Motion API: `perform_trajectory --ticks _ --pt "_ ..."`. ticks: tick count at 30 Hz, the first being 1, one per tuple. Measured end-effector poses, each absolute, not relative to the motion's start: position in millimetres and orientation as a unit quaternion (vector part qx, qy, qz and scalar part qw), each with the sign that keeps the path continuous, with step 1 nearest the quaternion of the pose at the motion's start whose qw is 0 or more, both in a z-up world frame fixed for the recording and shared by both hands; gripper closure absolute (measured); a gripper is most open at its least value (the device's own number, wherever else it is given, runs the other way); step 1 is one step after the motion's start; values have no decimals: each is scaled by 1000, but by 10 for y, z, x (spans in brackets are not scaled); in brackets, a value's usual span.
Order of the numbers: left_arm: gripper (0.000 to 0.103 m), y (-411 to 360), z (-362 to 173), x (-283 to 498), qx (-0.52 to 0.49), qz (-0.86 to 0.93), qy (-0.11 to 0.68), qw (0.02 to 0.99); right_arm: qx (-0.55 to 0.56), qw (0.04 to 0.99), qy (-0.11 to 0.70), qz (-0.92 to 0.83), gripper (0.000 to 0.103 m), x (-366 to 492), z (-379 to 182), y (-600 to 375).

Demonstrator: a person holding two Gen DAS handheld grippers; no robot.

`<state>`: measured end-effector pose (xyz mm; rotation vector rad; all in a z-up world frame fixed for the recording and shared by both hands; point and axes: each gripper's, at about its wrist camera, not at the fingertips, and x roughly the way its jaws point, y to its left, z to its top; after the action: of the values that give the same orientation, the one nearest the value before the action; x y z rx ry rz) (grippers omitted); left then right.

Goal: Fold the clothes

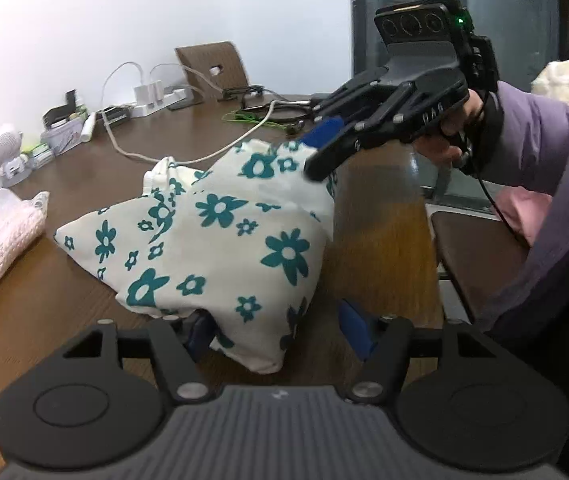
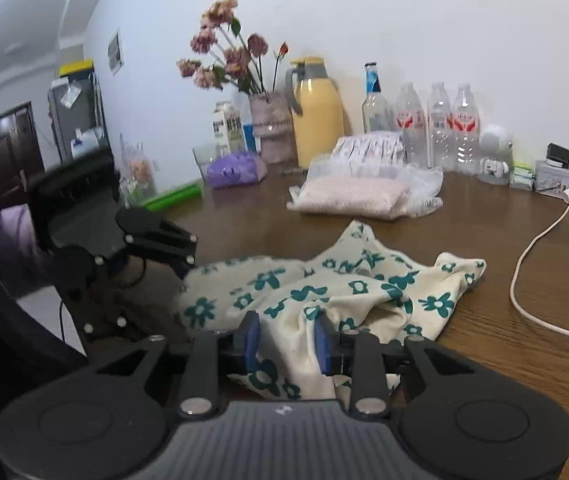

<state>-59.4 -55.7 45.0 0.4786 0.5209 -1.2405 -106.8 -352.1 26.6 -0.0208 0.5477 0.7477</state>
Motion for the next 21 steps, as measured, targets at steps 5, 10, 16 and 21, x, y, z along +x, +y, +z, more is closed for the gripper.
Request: perform_trajectory --ticks 5,10,16,21 --pt "38 -491 472 -732 199 -558 243 768 -23 891 279 357 73 -1243 380 -3766" --pt "47 -487 429 -534 178 -558 279 761 -11 903 227 365 72 -1160 476 -3624" --pt "46 -18 827 -458 122 -600 242 753 -60 891 276 355 70 -853 67 -3328" --pt "44 -329 866 -355 75 -553 200 805 -61 891 271 358 70 -882 162 -3410"
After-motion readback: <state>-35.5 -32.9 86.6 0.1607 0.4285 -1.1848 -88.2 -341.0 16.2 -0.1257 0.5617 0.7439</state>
